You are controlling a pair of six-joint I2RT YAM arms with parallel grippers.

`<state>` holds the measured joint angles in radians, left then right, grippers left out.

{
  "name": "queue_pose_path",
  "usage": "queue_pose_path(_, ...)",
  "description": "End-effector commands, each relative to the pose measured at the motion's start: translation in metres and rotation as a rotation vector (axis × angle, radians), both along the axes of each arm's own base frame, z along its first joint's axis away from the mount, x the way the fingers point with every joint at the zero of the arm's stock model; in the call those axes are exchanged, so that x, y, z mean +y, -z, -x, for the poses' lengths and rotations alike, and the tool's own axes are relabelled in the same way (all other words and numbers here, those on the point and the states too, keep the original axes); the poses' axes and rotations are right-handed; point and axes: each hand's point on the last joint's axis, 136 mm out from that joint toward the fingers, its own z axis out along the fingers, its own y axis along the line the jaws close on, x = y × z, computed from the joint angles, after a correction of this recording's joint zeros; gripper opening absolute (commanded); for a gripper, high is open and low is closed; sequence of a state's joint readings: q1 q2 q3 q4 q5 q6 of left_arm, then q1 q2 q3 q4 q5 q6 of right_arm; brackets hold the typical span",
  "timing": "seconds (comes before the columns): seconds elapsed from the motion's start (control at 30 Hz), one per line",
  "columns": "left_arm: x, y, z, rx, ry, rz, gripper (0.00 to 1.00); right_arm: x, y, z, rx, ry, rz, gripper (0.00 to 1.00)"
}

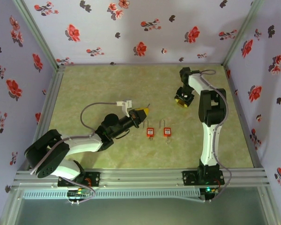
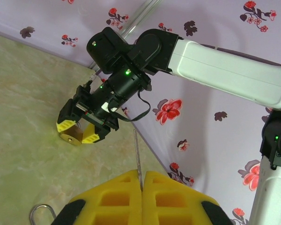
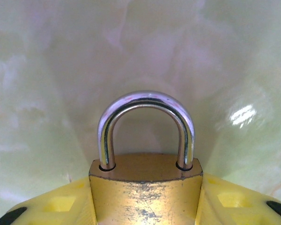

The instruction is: Unlock with the key

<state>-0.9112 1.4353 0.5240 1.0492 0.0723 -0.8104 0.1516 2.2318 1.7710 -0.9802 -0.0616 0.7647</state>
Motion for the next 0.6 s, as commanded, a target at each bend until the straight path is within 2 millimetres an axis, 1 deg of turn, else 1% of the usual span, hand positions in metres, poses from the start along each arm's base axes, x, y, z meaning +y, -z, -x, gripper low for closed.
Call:
queue_pose_path(0.0,-0.013,-0.02,0.002,-0.097,0.031,0.017,0.0,0.024,-0.042,0.022,0.002,-0.049,-0.093,0.27)
queue_pose_path(0.13,-0.03,-0.02,-0.003,-0.111,0.055,0.02,0.0,0.037,-0.098,0.025,-0.086,-0.09,-0.141,0.26)
queue_pose_path(0.23,-0.043,-0.022,-0.008,-0.105,0.077,0.048,0.0,0.047,-0.132,0.032,-0.15,-0.102,-0.181,0.25)
queue_pose_path(0.33,-0.06,-0.02,-0.012,-0.076,0.116,0.065,0.0,0.053,-0.157,0.036,-0.203,-0.094,-0.226,0.24)
queue_pose_path(0.43,-0.074,-0.015,-0.014,-0.052,0.15,0.082,0.0,0.063,-0.178,0.039,-0.243,-0.088,-0.29,0.24)
queue_pose_path(0.57,-0.086,-0.014,-0.016,-0.036,0.184,0.097,0.0,0.07,-0.198,0.042,-0.283,-0.085,-0.341,0.24)
